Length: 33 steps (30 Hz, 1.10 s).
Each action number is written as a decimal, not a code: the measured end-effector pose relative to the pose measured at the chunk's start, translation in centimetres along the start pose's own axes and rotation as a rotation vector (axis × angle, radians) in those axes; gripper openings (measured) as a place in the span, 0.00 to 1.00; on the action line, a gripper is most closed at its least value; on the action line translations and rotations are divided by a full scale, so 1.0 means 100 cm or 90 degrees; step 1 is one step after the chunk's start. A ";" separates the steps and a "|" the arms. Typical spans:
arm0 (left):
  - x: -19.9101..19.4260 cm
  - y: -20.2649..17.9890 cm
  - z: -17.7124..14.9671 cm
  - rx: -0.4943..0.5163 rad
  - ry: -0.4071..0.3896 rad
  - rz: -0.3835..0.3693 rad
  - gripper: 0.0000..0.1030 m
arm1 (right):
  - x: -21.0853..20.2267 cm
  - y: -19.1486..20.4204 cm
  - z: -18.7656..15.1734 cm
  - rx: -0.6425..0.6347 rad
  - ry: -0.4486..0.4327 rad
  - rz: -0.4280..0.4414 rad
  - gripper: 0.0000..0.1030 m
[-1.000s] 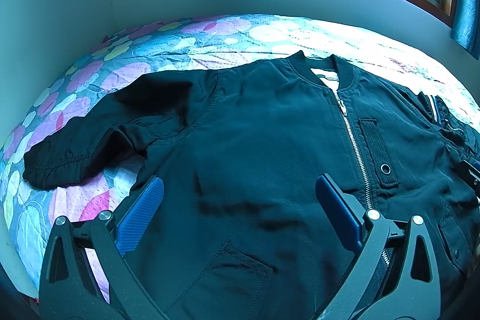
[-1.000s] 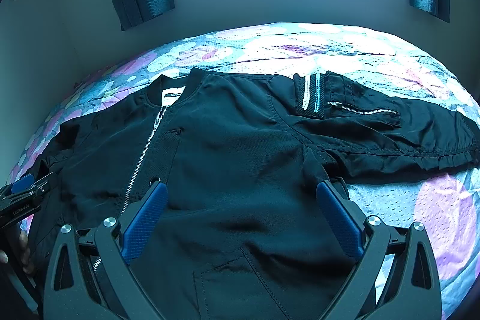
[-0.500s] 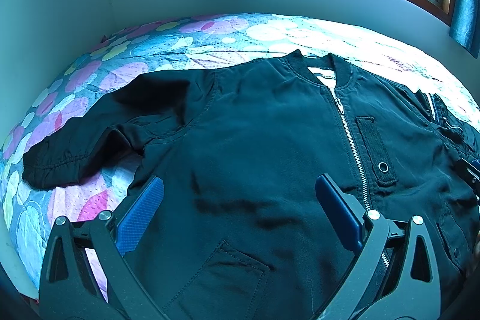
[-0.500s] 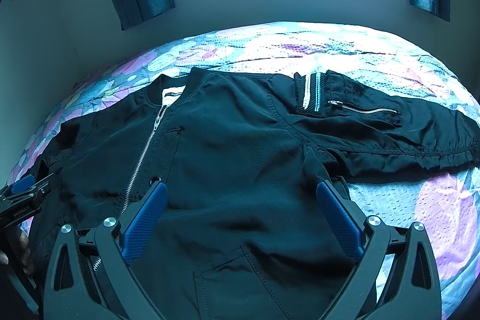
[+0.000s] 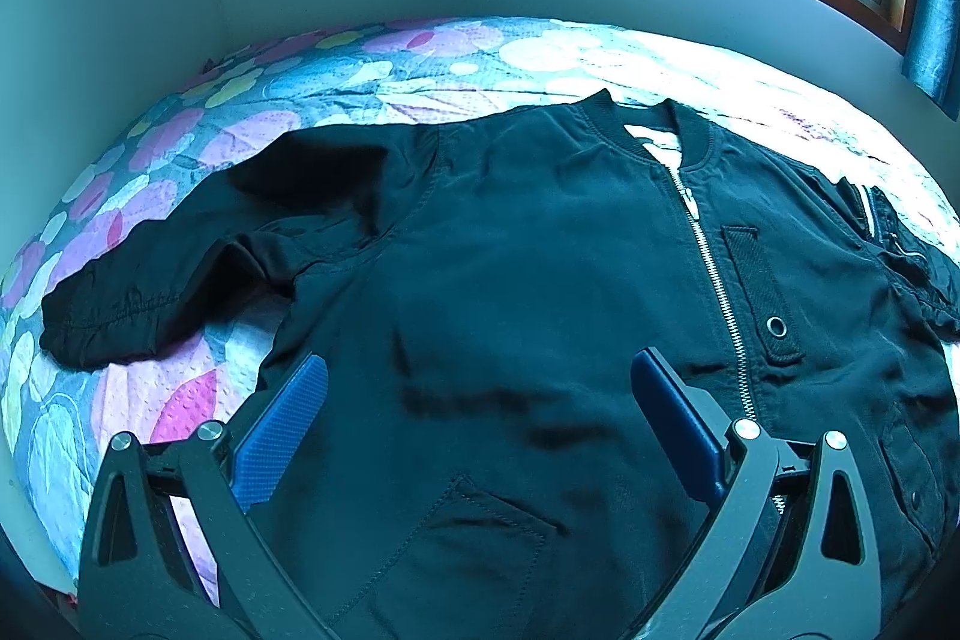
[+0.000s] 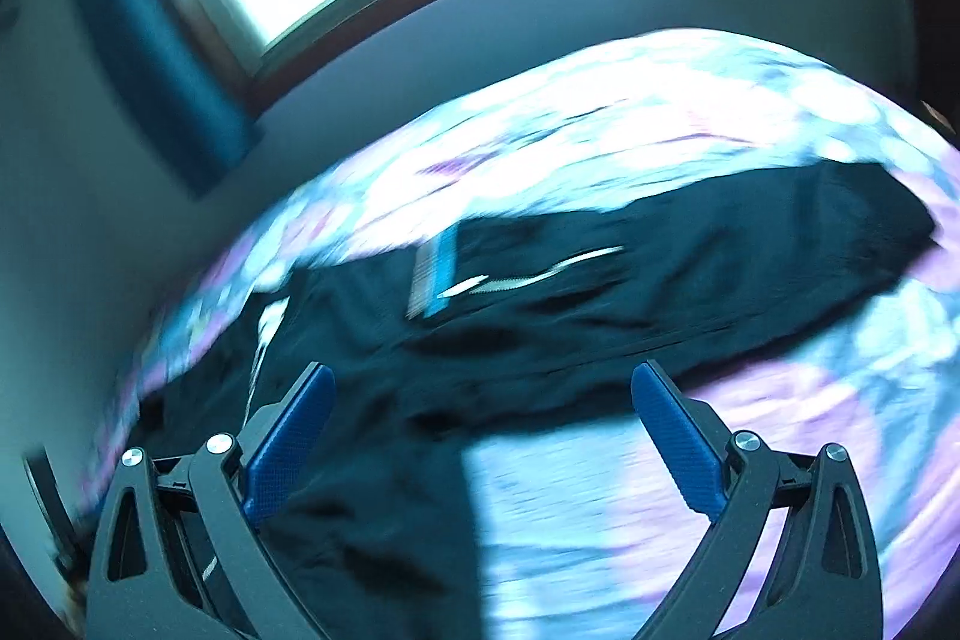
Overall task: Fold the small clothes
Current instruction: 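Grasp the black jacket sleeve near its cuff with the right gripper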
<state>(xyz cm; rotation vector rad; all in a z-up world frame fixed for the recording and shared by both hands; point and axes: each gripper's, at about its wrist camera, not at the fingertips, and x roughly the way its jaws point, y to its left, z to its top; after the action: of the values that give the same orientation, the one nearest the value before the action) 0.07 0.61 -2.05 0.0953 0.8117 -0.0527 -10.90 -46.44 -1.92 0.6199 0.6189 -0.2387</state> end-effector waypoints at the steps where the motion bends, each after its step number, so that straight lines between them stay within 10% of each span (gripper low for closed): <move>1: 0.001 0.002 0.000 -0.002 0.001 0.001 0.98 | -0.006 -0.026 0.009 0.042 -0.009 -0.009 0.95; 7: 0.008 0.010 0.002 -0.018 0.012 0.000 0.98 | -0.034 -0.183 0.044 0.280 -0.055 -0.066 0.85; 9: 0.011 0.013 0.003 -0.023 0.015 0.005 0.98 | -0.030 -0.222 0.045 0.354 -0.048 -0.070 0.51; 13: 0.014 0.022 0.004 -0.042 0.022 0.014 0.98 | -0.011 -0.265 0.041 0.452 -0.031 -0.030 0.51; 20: 0.017 0.033 0.005 -0.062 0.031 0.023 0.98 | 0.001 -0.265 0.059 0.441 -0.060 -0.030 0.50; 24: 0.018 0.037 0.005 -0.064 0.035 0.025 0.98 | 0.013 -0.261 0.059 0.425 -0.041 -0.032 0.16; 33: 0.012 0.055 0.004 -0.062 0.031 0.036 0.98 | -0.037 -0.208 0.078 0.353 -0.144 -0.010 0.14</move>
<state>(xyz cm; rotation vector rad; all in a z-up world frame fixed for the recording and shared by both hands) 1.63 6.00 -2.29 0.0285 0.8592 0.0429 -18.20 -67.57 -4.42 1.1034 0.3340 -0.4967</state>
